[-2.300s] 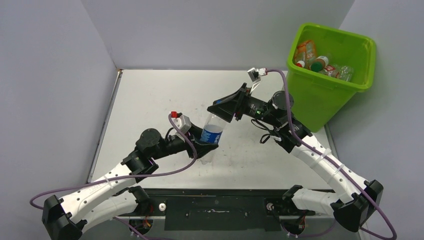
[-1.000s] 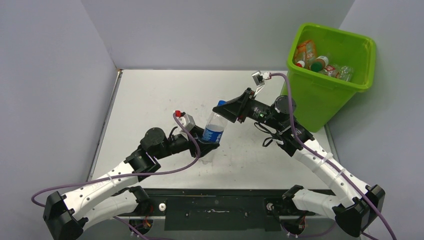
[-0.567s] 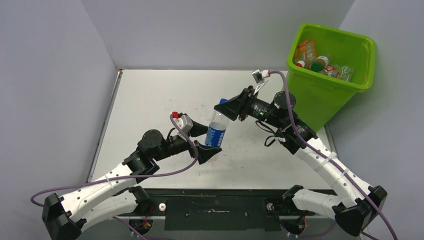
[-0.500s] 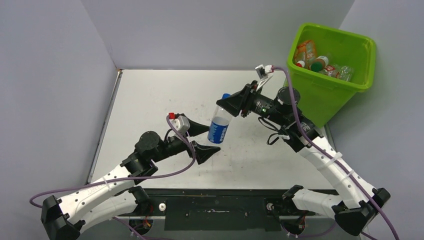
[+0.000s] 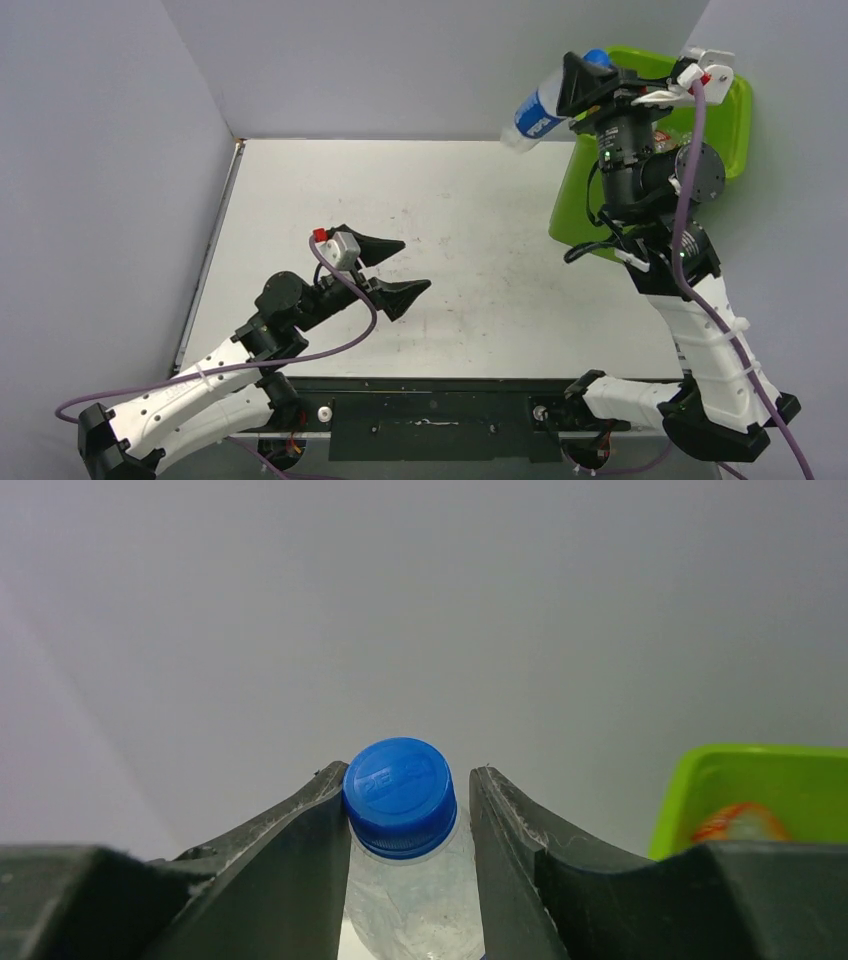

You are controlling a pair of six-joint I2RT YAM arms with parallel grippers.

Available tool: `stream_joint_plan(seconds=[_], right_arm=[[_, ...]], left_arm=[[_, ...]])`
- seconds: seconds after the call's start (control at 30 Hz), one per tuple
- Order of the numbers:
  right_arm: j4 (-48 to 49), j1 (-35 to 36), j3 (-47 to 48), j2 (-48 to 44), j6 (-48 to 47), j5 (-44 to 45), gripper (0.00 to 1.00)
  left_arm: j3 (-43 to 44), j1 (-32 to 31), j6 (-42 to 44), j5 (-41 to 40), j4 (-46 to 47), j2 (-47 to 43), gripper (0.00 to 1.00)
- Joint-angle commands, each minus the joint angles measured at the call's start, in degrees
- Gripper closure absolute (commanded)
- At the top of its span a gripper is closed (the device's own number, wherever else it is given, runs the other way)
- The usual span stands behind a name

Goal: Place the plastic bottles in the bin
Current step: Place the plastic bottle in the trash bin.

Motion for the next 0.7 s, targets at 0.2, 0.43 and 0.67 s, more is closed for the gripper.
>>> stream_joint_plan(seconds=[0.2,0.43,0.67], right_arm=[[34.2,-12.7,-1.0,9.9,-16.9,31.7,0.95],[28.0,-30.7,5.4,18.4,-3.7,32.5,0.95],[23.4,-39.3,3.7,23.4,3.4,26.0,0.95]], left_arm=[[0.5,-0.2,-1.3,-14.3,-1.3,-3.3,0.04],[1.6,0.6,-2.4,-19.5,-4.5,-4.8,0.04],[1.6,0.8,-4.6,-19.5,-4.8,-5.2,0.04]])
